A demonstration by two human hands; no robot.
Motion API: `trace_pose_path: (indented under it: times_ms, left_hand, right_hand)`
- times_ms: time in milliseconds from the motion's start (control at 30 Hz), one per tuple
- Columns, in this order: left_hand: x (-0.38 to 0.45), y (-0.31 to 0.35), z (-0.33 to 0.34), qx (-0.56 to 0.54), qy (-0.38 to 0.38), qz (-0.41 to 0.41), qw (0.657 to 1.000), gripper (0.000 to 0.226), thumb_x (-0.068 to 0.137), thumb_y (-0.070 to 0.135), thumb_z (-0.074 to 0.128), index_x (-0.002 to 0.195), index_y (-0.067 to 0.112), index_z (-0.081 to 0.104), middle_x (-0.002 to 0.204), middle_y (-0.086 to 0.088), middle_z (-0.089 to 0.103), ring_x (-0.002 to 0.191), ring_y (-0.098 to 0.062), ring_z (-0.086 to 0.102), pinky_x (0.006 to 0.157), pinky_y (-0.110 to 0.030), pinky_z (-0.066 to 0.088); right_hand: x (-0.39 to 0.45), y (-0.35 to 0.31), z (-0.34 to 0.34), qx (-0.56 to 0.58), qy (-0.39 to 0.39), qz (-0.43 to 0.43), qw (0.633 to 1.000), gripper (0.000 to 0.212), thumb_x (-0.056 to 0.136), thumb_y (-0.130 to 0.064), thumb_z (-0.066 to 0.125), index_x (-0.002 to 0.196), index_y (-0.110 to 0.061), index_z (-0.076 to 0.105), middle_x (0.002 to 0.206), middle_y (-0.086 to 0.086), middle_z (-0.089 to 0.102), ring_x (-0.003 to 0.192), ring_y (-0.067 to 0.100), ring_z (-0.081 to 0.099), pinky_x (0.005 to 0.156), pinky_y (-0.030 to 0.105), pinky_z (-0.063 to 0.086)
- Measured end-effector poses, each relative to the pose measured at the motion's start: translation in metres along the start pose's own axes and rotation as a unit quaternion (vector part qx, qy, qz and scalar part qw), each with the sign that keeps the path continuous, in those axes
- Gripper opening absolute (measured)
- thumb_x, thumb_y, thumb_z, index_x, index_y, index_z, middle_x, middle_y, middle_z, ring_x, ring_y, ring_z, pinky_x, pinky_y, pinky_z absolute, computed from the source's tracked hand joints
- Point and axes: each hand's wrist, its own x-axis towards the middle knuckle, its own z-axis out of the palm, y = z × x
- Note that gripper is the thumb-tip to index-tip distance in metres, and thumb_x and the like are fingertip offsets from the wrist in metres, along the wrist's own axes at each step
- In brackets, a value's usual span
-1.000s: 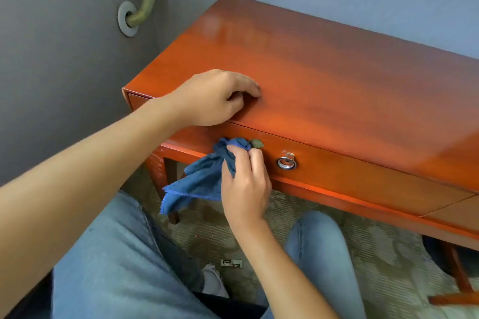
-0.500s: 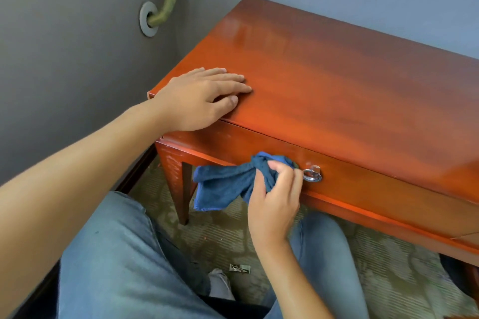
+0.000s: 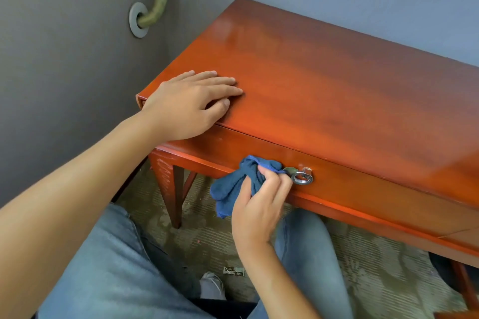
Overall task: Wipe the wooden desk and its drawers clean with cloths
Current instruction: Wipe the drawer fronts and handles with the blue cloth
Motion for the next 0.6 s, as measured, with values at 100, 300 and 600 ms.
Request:
trace_pose_path:
  times_ms: [100,300,600]
  left_hand:
    - [-0.001,0.0,0.0,-0.008,0.005,-0.001,1.0,0.056,0.1,0.055,0.023,0.151,0.05,0.044,0.163,0.026,0.032,0.156,-0.006,0.02,0.129,-0.044,0.016]
    - [-0.004,-0.001,-0.018,-0.223,-0.003,-0.064,0.973,0.05,0.086,0.032,0.038,0.122,0.036,0.073,0.142,0.023,0.06,0.142,0.002,0.043,0.125,-0.031,0.025]
    - [-0.124,0.034,0.067,-0.139,0.35,-0.077,0.923,0.025,0.087,-0.003,0.05,0.099,0.007,0.069,0.096,-0.001,0.063,0.088,-0.023,0.059,0.077,-0.038,0.05]
  right_hand:
    - [0.015,-0.013,-0.01,0.046,-0.007,0.004,0.999,0.019,0.088,-0.004,0.069,0.106,-0.007,0.063,0.106,0.004,0.053,0.099,0.012,0.054,0.084,0.007,0.042]
    - [0.054,-0.049,-0.003,0.086,0.032,-0.108,0.99,0.019,0.092,-0.003,0.07,0.112,-0.001,0.07,0.113,0.012,0.06,0.106,0.022,0.063,0.096,0.019,0.047]
    - [0.018,0.0,0.012,-0.035,-0.257,-0.254,0.932,0.034,0.085,-0.003,0.071,0.118,-0.009,0.07,0.116,0.003,0.052,0.1,0.023,0.061,0.077,0.03,0.056]
